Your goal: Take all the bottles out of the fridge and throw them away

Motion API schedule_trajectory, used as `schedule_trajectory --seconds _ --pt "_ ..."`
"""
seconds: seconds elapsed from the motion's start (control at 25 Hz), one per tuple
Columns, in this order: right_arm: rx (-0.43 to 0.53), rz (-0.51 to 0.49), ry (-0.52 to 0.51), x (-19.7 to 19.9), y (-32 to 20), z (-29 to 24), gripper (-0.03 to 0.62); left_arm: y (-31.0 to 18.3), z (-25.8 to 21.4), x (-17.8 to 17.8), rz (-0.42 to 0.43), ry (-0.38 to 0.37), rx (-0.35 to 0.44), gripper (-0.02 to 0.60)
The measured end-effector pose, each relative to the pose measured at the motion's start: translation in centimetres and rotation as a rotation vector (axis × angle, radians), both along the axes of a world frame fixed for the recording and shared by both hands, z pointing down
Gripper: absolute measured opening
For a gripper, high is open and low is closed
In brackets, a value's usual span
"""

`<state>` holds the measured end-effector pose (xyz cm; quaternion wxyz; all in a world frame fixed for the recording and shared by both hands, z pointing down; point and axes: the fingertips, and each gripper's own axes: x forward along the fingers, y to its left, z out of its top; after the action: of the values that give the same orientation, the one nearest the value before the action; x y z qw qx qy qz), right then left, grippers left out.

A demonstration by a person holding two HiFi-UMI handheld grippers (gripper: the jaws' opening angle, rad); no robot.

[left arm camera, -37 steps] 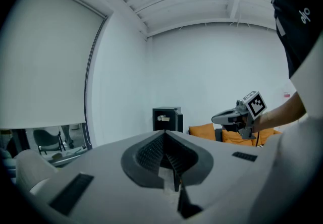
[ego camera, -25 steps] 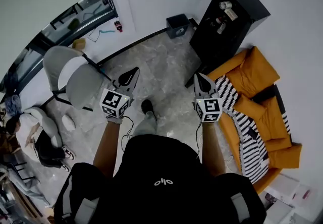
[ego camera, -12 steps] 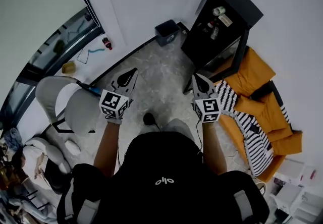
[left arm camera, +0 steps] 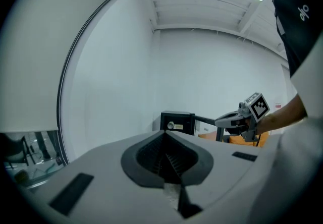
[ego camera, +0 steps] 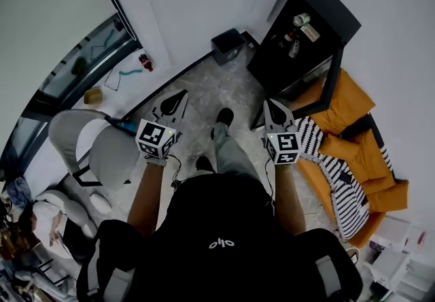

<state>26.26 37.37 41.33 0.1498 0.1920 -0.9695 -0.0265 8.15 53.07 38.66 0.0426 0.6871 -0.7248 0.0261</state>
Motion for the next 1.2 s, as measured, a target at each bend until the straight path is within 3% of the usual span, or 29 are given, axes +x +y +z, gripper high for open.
schedule_trajectory --seconds 0.44,0.72,1.2 --pt "-0.028 0.028 -0.018 -6.7 -6.9 0.7 0.008 -7.7 -0.5 -6.7 0.029 -0.031 -0.021 0.005" --pt "-0.051 0.064 -0.027 -11.1 -14.2 1.0 0.008 -15.8 -0.8 -11.6 0.059 -0.046 -0.038 0.005" --pt "-0.093 0.177 -0.029 -16.1 -26.7 1.7 0.008 -31.1 -1.1 -16.7 0.199 -0.060 -0.058 0.005"
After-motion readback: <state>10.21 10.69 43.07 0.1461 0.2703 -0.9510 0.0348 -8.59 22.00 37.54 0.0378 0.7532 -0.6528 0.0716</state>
